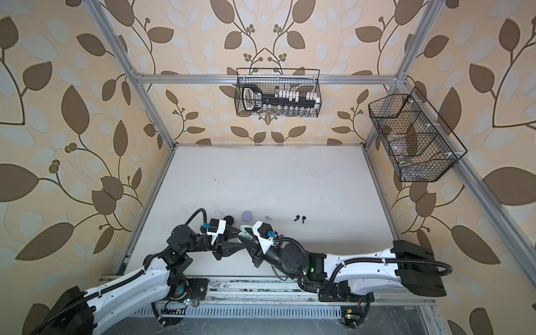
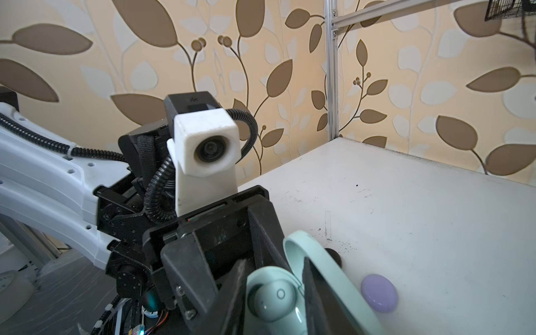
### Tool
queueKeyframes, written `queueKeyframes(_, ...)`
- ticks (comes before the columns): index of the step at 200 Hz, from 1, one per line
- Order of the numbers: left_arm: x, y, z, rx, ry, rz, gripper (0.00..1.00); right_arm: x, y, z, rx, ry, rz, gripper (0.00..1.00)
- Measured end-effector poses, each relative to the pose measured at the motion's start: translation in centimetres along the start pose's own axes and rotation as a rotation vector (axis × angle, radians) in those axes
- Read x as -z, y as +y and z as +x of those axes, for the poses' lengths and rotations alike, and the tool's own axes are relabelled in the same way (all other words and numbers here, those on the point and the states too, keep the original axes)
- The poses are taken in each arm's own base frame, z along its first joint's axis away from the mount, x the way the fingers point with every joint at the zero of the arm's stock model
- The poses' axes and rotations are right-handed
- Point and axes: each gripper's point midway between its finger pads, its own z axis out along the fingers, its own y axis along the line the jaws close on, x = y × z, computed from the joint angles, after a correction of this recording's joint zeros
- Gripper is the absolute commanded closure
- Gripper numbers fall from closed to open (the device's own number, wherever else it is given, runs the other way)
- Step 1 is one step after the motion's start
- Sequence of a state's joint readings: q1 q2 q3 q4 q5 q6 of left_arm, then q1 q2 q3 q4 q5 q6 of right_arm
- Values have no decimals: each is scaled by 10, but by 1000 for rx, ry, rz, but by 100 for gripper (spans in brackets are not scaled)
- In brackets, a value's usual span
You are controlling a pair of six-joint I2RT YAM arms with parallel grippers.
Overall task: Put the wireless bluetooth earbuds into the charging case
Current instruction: 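Lower the mint earbud into the empty slot with the right gripper, then open the right gripper and draw it back from the case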
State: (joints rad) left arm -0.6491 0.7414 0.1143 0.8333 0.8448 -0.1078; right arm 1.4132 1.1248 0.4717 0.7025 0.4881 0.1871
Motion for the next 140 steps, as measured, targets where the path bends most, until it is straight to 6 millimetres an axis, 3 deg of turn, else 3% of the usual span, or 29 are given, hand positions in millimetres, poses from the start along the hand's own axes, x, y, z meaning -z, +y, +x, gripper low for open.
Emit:
queueKeyframes(41, 1, 1, -7, -31, -24, -15, 100, 7, 5, -20, -9, 41, -11, 62)
queueKeyframes(96, 1, 6, -9, -60, -33, -43, 100, 29, 9, -114, -69, -8, -24, 63)
queueKeyframes(115, 2, 8, -9, -73, -36, -57, 100, 31, -15, -133, -64, -35, 51, 63)
queueKeyframes(127, 2, 8, -9, -81, -37, -62, 100, 27, -42, -128, -52, -28, 126, 64)
queueKeyframes(140, 2, 8, -9, -88, -38, -64, 100, 19, -72, -107, -38, 10, 200, 64)
